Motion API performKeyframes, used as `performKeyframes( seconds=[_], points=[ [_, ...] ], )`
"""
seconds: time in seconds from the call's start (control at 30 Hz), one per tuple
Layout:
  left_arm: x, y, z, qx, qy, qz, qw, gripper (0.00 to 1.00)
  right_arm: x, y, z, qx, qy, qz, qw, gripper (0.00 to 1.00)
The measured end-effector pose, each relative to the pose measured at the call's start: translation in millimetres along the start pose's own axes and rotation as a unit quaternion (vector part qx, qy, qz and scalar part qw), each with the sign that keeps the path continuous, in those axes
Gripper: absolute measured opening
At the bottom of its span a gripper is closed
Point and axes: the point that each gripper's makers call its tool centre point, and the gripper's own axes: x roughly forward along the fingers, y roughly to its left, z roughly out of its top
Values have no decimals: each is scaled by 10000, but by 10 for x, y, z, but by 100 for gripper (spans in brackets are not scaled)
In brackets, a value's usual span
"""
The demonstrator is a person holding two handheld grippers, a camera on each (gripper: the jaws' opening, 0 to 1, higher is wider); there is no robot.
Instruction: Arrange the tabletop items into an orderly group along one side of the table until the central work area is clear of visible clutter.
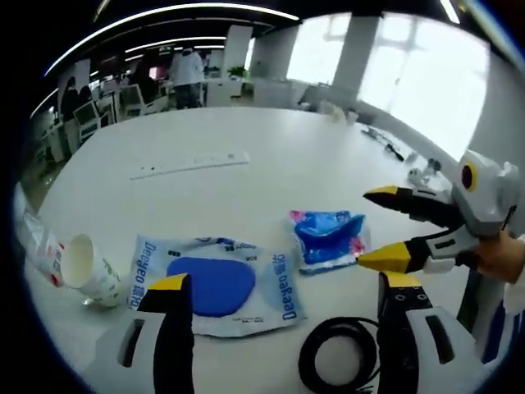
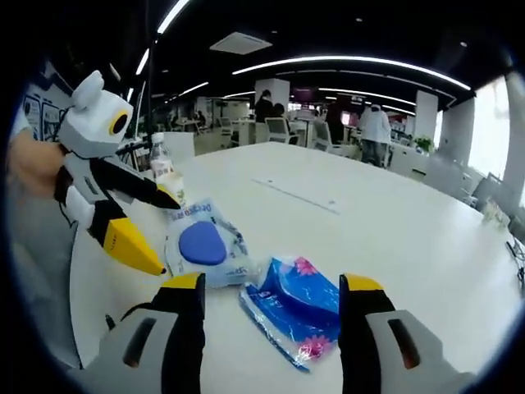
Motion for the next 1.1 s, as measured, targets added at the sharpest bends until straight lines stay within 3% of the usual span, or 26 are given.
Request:
performKeyframes(
  seconds=[0.17, 0.33, 0.7, 1.1],
  points=[
    [-27, 28, -8, -54, -30, -64, 10000, 87, 11, 81, -3, 120, 11, -11, 9999, 63],
    [-116, 72, -79, 34, -68, -187, 9998, 84, -22, 225, 26, 953, -206, -150, 9951, 62],
    [-277, 497, -81, -51, -140, -63, 9999, 82, -37, 490, 60, 1165, -255, -99, 9928, 61],
    [-381, 735, -119, -24, -86, -147, 9999, 80, -12, 606, 65, 1195, -206, -238, 9923, 61]
  ],
)
